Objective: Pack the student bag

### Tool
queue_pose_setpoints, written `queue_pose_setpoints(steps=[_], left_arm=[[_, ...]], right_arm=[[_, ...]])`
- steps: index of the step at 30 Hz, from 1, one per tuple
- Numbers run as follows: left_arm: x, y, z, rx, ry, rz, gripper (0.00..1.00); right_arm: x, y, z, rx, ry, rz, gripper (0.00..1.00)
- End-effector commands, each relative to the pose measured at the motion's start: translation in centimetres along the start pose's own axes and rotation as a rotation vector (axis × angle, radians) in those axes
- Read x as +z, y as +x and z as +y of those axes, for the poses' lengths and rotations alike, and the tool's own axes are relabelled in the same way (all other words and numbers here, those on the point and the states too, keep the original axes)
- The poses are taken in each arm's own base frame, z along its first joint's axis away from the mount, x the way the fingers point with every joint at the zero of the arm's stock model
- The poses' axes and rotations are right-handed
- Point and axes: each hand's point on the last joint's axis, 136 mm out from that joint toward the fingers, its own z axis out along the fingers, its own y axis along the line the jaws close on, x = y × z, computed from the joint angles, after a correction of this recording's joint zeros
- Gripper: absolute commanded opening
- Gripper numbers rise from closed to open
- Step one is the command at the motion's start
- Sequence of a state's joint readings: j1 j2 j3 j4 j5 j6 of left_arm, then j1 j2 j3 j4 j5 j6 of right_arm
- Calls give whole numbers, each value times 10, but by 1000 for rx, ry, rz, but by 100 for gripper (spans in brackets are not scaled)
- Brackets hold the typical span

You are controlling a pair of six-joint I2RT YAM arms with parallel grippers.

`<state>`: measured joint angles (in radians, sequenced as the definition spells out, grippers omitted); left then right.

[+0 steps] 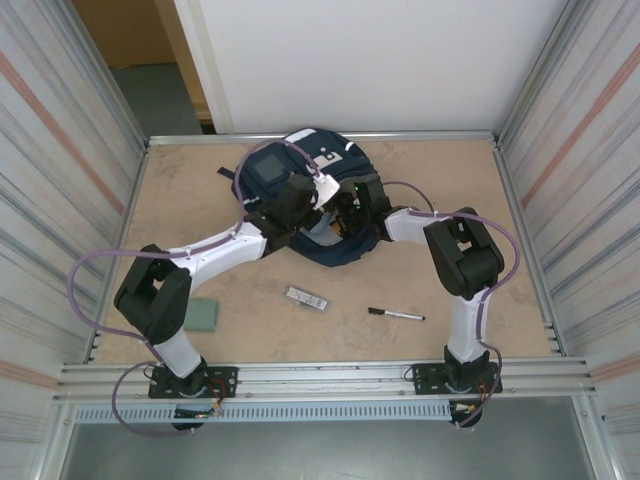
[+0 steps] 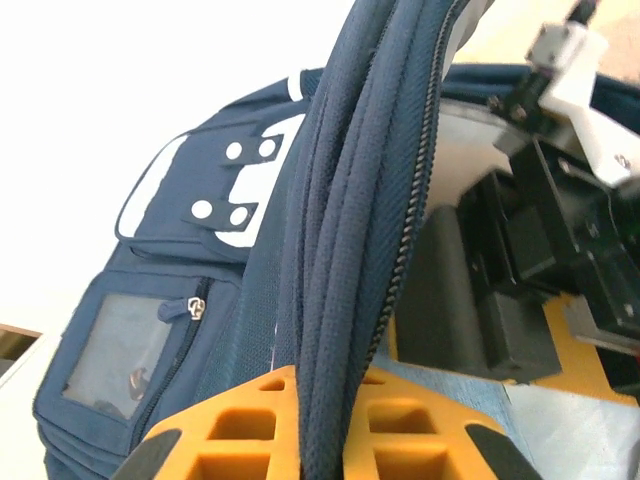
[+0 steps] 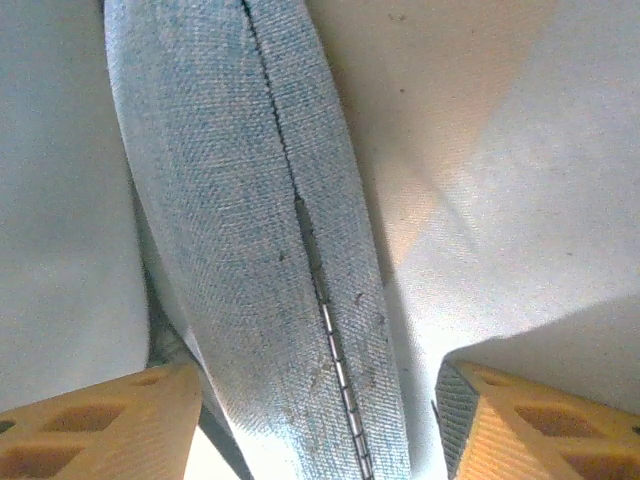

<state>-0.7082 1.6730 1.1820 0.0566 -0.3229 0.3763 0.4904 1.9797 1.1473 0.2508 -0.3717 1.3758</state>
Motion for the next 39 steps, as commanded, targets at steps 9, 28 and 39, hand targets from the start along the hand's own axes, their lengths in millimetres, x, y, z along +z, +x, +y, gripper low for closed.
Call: queue_pose_setpoints(steps=[9, 28, 39], left_arm=[[-69, -100, 46, -108, -45, -289, 1], [-111, -106, 54, -239, 1, -389, 0], [-104, -95, 49, -301, 3, -373, 0]], right_arm=[[13, -2, 17, 73, -110, -61, 43], [28, -26, 62, 71, -263, -255, 27], [67, -49, 92, 102, -333, -392, 30]])
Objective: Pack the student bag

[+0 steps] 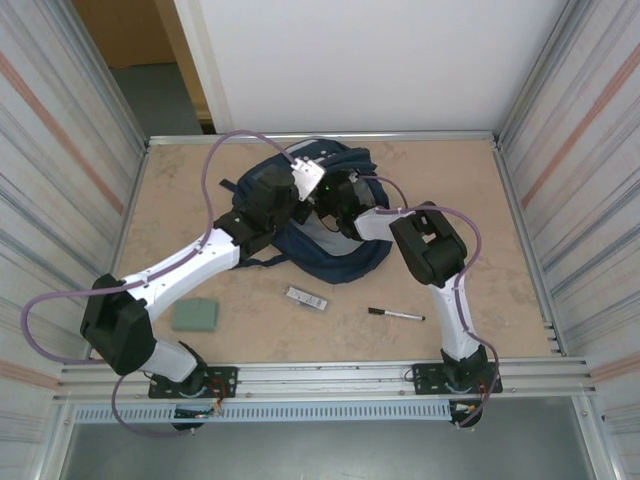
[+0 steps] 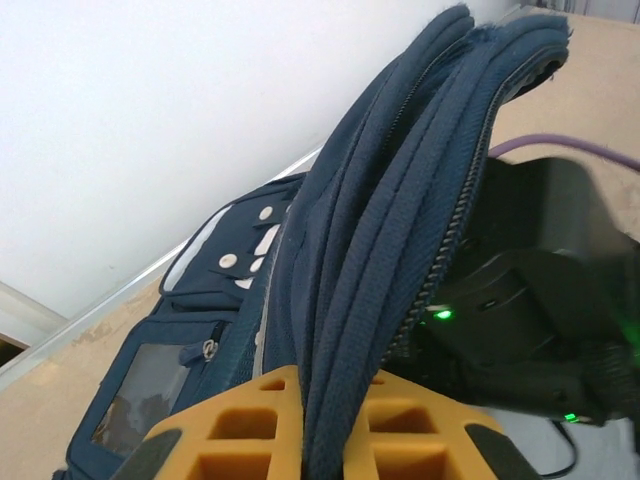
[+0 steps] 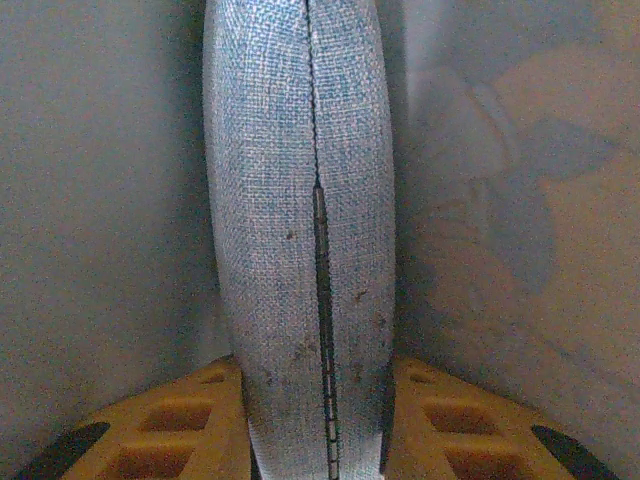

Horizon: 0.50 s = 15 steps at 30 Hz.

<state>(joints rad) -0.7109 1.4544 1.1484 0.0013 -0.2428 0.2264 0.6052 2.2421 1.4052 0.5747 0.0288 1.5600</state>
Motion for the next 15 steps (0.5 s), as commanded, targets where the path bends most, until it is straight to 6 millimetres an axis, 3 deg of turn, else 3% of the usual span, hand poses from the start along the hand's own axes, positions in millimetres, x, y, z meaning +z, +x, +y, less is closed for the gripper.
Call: queue_pose_setpoints(steps=[1, 7, 8, 11, 15], left_arm=[[-29, -60, 15, -115, -33, -227, 0], [-23, -46, 25, -234, -42, -211, 0], [-21, -45, 26, -246, -37, -208, 0], [-19, -38, 32, -257, -58, -183, 0], [-14, -26, 46, -265, -110, -125, 4]], right_arm=[[16, -8, 19, 27, -90, -66, 32], [24, -8, 45, 15, -207, -55, 34], [25, -9, 46, 10, -210, -51, 38], [28, -9, 38, 2, -172, -7, 52], [4, -18, 27, 32, -134, 18, 59]])
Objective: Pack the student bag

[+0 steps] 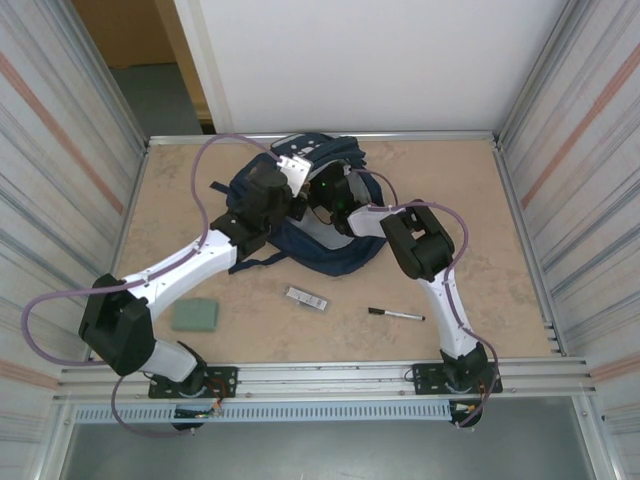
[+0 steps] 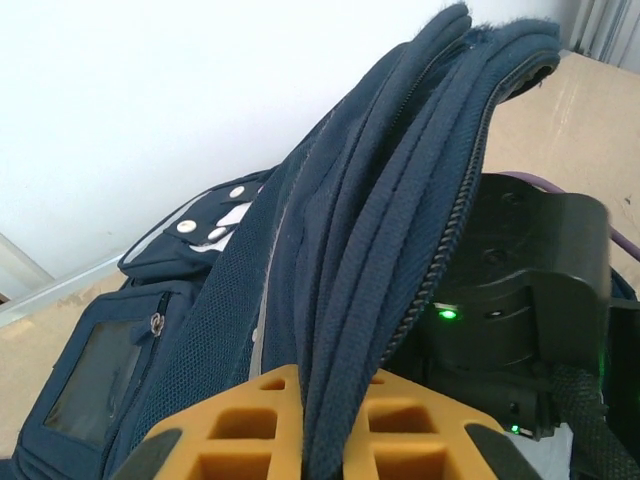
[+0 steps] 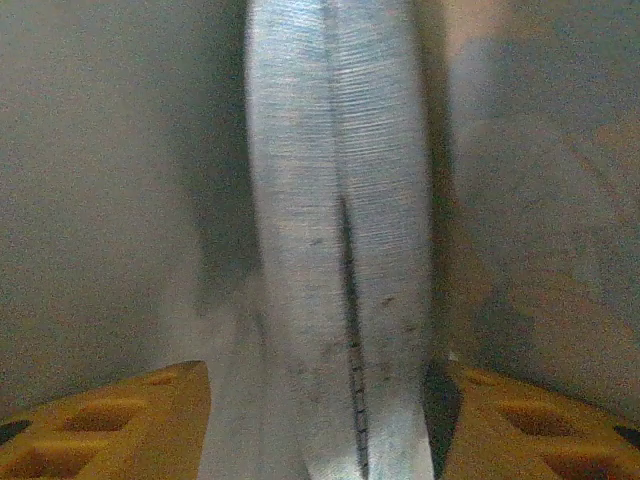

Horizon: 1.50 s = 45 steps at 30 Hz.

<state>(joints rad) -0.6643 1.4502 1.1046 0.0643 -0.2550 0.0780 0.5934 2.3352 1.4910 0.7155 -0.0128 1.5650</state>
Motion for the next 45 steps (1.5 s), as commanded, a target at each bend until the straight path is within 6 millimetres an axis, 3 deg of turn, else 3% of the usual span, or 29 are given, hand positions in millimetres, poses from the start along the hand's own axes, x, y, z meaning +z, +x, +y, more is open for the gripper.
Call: queue_pose_setpoints(steps=[1, 5, 8, 16, 19, 22, 24, 25, 26, 27, 32, 34, 38, 41, 43, 45], left_arm=[[-16, -37, 23, -106, -58, -99, 5], [-6, -19, 43, -204, -129, -54, 6], [2, -9, 51, -254, -145, -32, 5], [10, 3, 38, -203, -79, 9, 10], [9, 12, 32, -217, -48, 49, 17], [11, 23, 28, -253, -37, 86, 24], [10, 31, 20, -265, 6, 125, 37], [7, 35, 16, -265, 27, 151, 52], [2, 39, 15, -273, 34, 175, 65], [-3, 44, 16, -282, 30, 199, 72], [-41, 62, 15, -350, 57, 271, 83], [-62, 76, 15, -396, 61, 334, 89], [-95, 105, 10, -399, 89, 438, 99], [-122, 135, 38, -464, -101, 523, 99], [-156, 172, 76, -624, -398, 611, 99], [-180, 198, 91, -727, -511, 683, 99]], right_arm=[[-23, -19, 7, 19, 8, -10, 59], [-50, -31, 18, 31, -9, 24, 61], [-77, -35, 13, 16, 20, 32, 61], [-135, -33, 2, -68, 130, 131, 61], [-163, -40, -8, -140, 229, 150, 61], [-193, -49, -5, -301, 264, 153, 63], [-214, -54, -1, -445, 290, 156, 64], [-225, -56, 0, -520, 322, 157, 65], [-237, -60, 2, -592, 361, 155, 66], [-247, -65, 4, -648, 399, 149, 67], [-292, -86, 15, -860, 526, 111, 68], [-301, -82, 36, -876, 493, 127, 68], [-300, -57, 79, -974, 365, 145, 68], [-289, -43, 105, -1041, 308, 148, 68], [-281, -31, 114, -1060, 282, 165, 68], [-274, -20, 118, -1075, 249, 178, 68]])
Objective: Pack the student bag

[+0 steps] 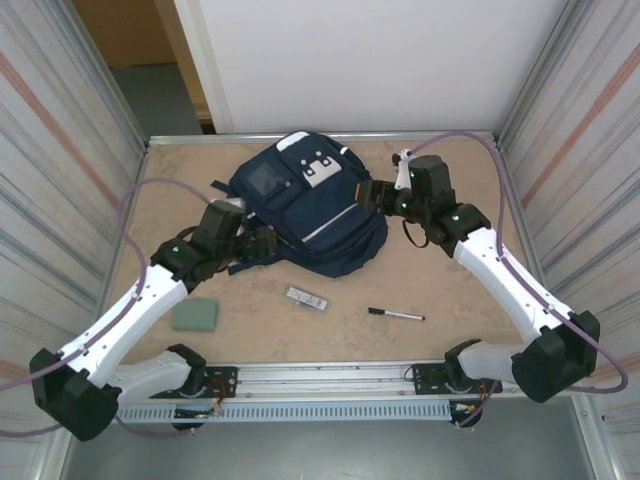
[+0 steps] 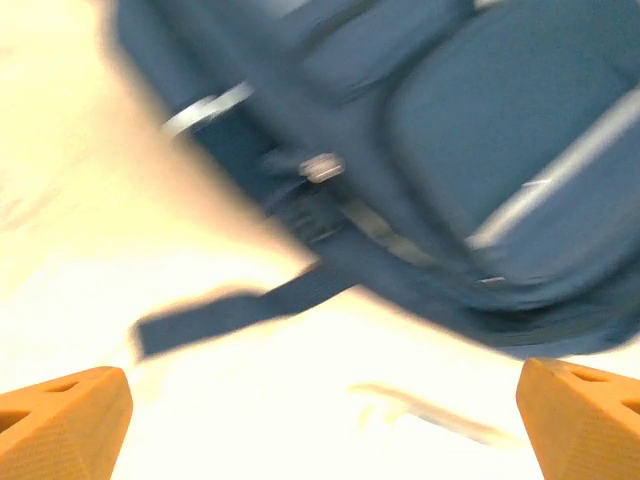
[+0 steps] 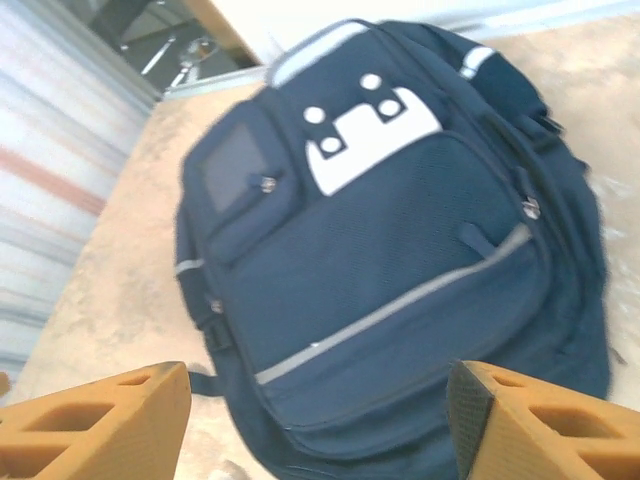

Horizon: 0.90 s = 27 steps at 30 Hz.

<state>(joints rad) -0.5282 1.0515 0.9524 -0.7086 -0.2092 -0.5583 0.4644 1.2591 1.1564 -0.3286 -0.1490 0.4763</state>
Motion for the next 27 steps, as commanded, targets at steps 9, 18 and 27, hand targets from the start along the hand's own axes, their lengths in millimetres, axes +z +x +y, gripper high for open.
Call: queue_pose_setpoints(steps=[9, 18, 27], left_arm=[[12, 138, 141, -796, -361, 339, 99], [34, 164, 174, -957, -581, 365, 99], [74, 146, 170, -1105, -417, 319, 99]], right_arm=[[33, 46, 45, -153, -174, 152, 67], [50, 48, 54, -16, -297, 227, 67], [59, 51, 60, 87, -344, 246, 66]])
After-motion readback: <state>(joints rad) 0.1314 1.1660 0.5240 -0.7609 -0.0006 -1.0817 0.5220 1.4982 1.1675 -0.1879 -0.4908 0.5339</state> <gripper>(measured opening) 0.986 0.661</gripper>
